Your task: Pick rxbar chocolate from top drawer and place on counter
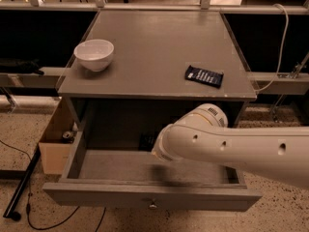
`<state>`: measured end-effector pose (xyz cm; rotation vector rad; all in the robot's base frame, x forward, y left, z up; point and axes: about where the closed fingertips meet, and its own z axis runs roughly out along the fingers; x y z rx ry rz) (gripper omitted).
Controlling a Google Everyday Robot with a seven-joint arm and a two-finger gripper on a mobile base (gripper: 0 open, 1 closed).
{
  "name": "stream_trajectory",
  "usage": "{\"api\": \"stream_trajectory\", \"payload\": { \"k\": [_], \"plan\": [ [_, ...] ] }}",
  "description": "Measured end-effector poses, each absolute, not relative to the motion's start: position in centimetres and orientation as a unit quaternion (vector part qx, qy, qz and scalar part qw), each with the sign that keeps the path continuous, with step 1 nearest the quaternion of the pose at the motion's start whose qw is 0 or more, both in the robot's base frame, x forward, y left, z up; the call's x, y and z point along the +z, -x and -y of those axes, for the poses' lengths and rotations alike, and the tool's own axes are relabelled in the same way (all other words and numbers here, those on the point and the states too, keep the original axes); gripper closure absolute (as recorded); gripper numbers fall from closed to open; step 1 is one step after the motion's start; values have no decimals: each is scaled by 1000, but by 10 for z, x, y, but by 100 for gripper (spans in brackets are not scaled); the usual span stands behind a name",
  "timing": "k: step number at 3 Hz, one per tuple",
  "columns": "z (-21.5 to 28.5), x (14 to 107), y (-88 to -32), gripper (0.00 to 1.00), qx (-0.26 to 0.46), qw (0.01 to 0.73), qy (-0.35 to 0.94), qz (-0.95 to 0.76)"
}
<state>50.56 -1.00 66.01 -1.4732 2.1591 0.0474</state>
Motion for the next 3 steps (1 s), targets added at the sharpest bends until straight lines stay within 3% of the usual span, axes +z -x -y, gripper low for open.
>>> {"api": "stream_trajectory", "payload": {
  "k": [3],
  "plan": [
    [24, 654, -519, 4, 43, 285, 526, -800]
  ]
}}
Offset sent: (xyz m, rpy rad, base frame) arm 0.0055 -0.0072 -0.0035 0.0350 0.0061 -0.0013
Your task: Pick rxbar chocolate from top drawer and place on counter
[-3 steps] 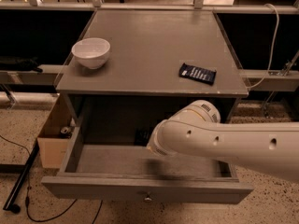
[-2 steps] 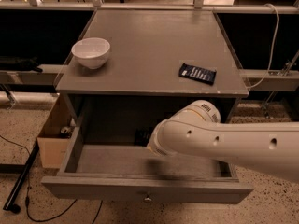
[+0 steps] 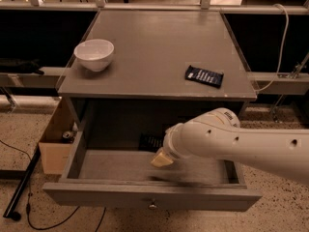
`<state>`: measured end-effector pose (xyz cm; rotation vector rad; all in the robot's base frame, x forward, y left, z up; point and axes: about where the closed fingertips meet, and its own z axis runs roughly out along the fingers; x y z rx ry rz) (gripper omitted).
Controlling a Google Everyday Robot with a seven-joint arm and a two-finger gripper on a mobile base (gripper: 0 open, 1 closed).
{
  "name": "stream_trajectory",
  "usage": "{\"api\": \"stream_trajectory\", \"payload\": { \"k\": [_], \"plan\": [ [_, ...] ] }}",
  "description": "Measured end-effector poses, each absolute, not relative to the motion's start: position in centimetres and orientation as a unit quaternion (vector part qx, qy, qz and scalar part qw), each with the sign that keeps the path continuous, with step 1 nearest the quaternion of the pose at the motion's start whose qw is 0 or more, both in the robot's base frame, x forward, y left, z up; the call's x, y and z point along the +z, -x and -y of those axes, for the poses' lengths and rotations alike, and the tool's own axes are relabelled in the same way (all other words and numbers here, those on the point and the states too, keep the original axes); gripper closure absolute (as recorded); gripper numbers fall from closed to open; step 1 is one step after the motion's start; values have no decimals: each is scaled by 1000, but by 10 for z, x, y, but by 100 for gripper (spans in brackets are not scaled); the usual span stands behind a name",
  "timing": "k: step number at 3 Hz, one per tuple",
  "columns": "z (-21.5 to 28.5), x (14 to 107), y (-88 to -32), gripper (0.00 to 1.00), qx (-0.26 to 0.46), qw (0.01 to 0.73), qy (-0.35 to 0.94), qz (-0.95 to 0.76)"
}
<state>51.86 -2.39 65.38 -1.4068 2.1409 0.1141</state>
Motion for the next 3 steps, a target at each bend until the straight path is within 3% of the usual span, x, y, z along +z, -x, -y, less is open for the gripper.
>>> {"api": "stream_trajectory", "payload": {
  "k": [2, 3],
  "plan": [
    [52, 637, -539, 0, 48, 287, 513, -808],
    [39, 620, -563, 0, 54, 275, 521, -806]
  ]
}}
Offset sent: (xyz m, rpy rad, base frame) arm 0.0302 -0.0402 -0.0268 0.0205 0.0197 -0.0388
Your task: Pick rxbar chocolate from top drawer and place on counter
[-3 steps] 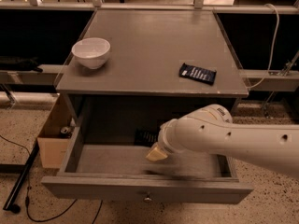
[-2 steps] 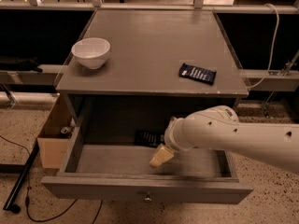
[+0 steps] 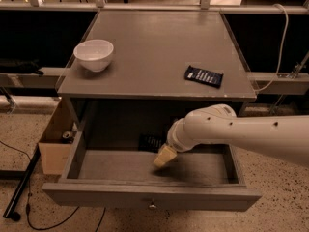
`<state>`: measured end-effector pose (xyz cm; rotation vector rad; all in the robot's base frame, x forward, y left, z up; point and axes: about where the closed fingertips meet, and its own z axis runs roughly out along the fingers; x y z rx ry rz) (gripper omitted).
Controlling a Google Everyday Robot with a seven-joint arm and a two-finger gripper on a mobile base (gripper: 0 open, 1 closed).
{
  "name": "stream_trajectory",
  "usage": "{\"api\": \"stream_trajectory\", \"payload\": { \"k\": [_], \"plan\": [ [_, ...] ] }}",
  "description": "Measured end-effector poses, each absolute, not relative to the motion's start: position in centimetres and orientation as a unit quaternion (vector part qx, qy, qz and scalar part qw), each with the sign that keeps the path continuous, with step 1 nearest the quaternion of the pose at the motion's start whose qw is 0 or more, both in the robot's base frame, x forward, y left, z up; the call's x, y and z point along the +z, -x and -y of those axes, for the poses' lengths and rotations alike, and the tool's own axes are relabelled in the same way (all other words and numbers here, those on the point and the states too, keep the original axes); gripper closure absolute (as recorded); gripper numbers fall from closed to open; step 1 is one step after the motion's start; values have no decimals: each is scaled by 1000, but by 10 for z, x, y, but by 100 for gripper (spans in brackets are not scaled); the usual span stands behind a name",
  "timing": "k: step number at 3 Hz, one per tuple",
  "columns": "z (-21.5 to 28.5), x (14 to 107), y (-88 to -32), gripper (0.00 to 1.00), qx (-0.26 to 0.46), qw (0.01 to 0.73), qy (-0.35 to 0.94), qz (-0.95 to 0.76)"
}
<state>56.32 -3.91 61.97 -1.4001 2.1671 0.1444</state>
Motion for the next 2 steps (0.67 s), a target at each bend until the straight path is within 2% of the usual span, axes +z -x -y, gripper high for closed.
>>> {"api": "stream_trajectory", "payload": {
  "k": [1, 2],
  "plan": [
    [19, 598, -589, 0, 65, 266, 531, -802],
    [18, 597, -589, 0, 66, 265, 532, -802]
  ]
}}
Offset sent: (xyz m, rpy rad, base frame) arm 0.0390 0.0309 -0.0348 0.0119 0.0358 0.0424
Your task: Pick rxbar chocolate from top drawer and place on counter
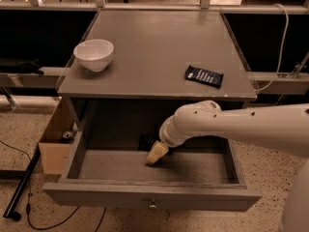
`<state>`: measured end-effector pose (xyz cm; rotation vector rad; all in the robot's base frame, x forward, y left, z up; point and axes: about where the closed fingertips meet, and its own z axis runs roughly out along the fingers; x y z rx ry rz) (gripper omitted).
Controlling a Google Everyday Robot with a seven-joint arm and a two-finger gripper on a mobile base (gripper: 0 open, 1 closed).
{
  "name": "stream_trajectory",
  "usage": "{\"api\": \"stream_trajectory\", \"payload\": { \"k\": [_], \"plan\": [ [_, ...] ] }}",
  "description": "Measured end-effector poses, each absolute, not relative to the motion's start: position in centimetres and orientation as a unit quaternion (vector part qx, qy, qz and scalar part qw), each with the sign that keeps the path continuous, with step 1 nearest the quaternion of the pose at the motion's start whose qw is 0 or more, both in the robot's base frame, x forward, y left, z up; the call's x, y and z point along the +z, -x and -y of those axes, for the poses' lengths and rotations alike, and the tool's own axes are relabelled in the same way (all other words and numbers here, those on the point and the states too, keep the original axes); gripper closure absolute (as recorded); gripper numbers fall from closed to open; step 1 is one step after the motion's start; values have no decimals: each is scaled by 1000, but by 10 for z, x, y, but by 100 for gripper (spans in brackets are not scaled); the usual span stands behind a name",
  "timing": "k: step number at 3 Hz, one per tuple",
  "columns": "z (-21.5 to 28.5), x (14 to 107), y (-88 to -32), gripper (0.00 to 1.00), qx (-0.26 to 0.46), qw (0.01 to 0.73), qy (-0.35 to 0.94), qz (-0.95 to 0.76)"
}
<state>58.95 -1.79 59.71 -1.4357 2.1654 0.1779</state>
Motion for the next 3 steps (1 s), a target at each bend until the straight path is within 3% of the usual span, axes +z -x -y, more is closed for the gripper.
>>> {"api": "stream_trajectory", "payload": {
  "k": [2, 3],
  "plan": [
    [18, 597, -589, 50, 66, 265, 532, -802],
    [18, 597, -589, 81, 66, 265, 532, -802]
  ]
}}
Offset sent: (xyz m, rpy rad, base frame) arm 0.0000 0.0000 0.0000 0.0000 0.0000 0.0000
